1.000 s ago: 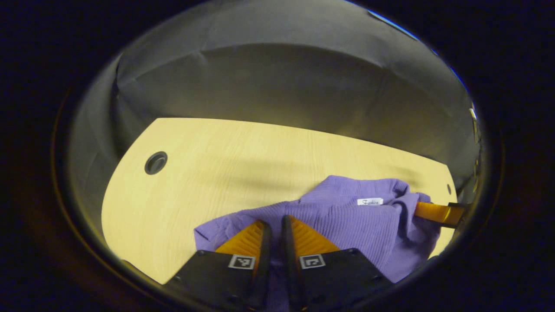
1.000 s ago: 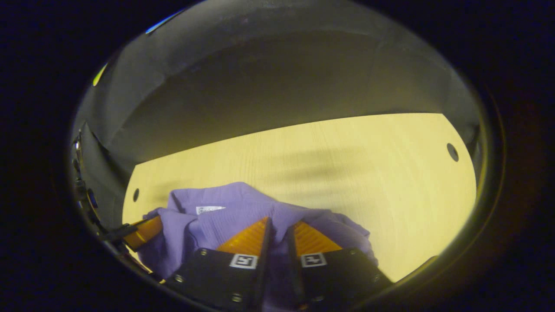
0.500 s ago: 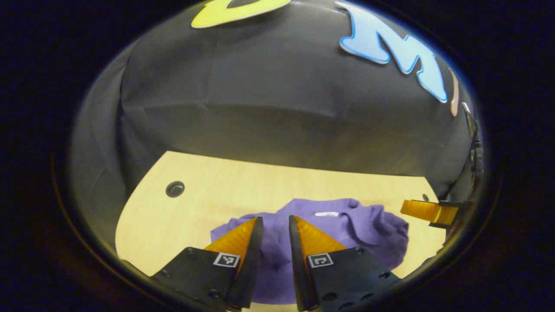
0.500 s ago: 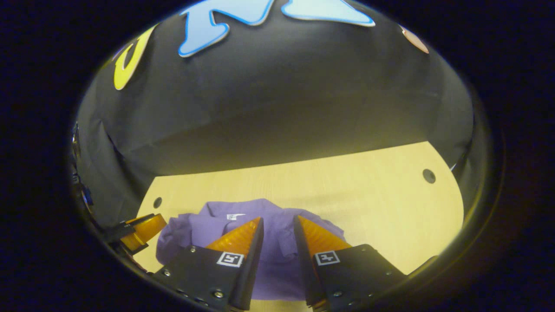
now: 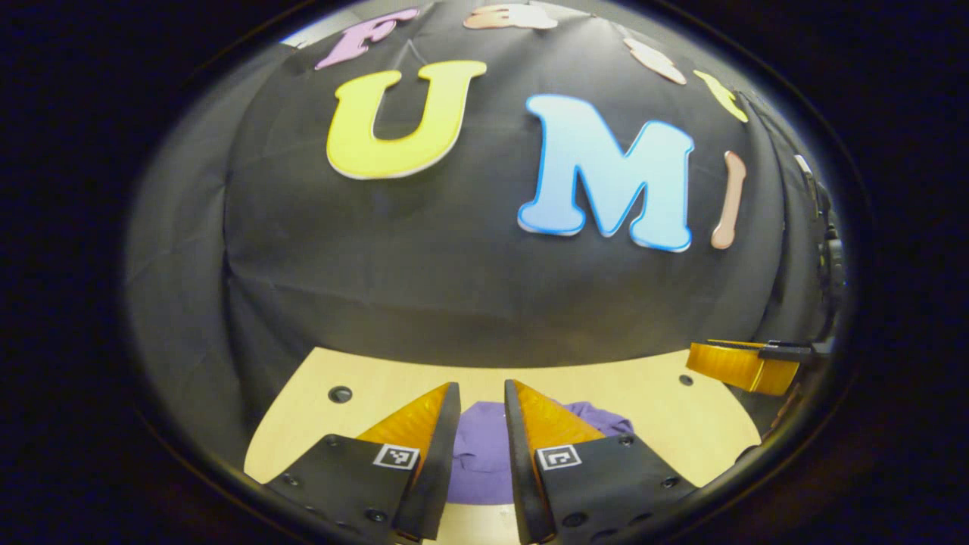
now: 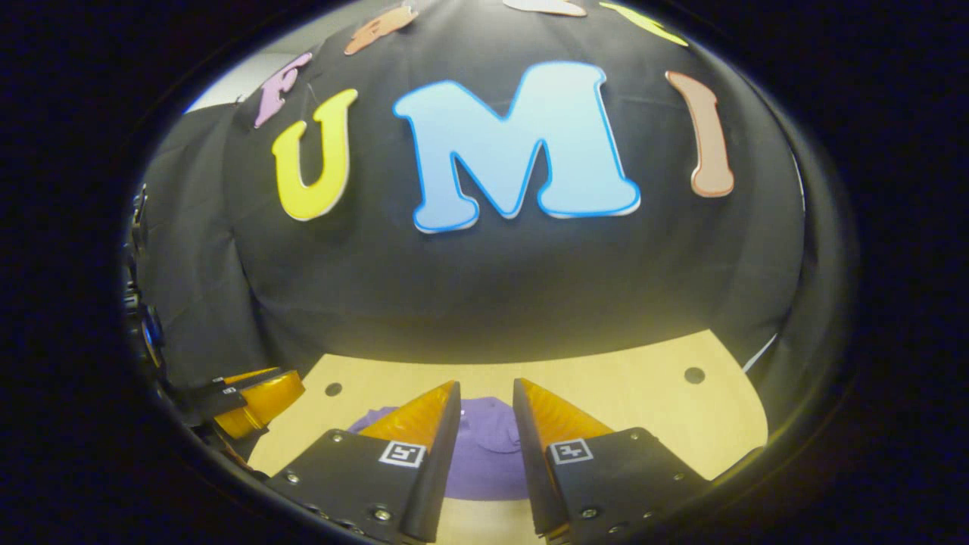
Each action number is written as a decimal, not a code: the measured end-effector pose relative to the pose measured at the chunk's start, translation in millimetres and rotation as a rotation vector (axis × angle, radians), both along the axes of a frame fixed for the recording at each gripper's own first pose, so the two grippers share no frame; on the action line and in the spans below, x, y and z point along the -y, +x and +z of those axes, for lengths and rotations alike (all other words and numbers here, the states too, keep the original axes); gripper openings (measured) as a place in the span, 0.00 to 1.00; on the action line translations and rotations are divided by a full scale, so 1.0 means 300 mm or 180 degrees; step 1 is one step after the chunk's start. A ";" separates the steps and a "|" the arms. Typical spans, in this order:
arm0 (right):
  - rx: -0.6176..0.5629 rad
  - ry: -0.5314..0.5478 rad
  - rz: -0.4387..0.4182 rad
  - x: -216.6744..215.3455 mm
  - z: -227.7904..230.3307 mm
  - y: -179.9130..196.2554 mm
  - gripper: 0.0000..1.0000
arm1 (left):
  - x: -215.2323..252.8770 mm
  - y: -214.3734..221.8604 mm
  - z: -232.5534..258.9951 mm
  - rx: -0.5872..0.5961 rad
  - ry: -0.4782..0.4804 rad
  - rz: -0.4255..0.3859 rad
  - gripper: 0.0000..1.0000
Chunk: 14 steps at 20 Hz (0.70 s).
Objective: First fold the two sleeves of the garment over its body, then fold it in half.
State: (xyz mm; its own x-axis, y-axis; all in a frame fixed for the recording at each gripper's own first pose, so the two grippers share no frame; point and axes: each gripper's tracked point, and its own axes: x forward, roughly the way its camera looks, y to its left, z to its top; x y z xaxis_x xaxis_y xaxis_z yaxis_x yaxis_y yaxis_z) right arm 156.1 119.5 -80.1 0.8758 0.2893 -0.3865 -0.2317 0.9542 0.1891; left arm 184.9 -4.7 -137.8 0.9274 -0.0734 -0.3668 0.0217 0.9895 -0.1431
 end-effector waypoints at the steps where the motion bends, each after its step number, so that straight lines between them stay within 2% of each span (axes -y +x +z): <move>1: 0.0104 -0.0012 0.0000 0.006 0.044 -0.040 0.45 | 0.012 -0.036 0.053 0.0094 0.0000 -0.0019 0.43; 4: 0.0381 -0.0020 0.0000 0.014 0.159 -0.157 0.45 | 0.024 -0.141 0.171 0.0337 0.0039 -0.0050 0.43; 5: 0.0474 -0.0011 0.0006 0.012 0.190 -0.191 0.45 | 0.030 -0.175 0.211 0.0415 0.0057 -0.0050 0.39; 6: 0.0559 -0.0018 0.0003 0.017 0.222 -0.227 0.45 | 0.036 -0.204 0.247 0.0485 0.0072 -0.0042 0.42; 8: 0.0710 -0.0018 0.0010 0.016 0.276 -0.302 0.43 | 0.039 -0.263 0.318 0.0621 0.0092 -0.0023 0.42; 14: 0.0908 0.0109 -0.0048 0.003 0.319 -0.447 0.45 | 0.045 -0.406 0.419 0.0857 -0.0013 0.0011 0.38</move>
State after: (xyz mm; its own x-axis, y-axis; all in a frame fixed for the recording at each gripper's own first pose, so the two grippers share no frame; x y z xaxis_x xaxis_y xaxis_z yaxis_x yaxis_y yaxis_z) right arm 22.1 118.5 15.6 0.9520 0.2840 -0.1142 -0.2660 0.9522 0.1504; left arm 62.9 -18.2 -12.2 0.9918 -0.0710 -0.1066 0.0561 0.9890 -0.1366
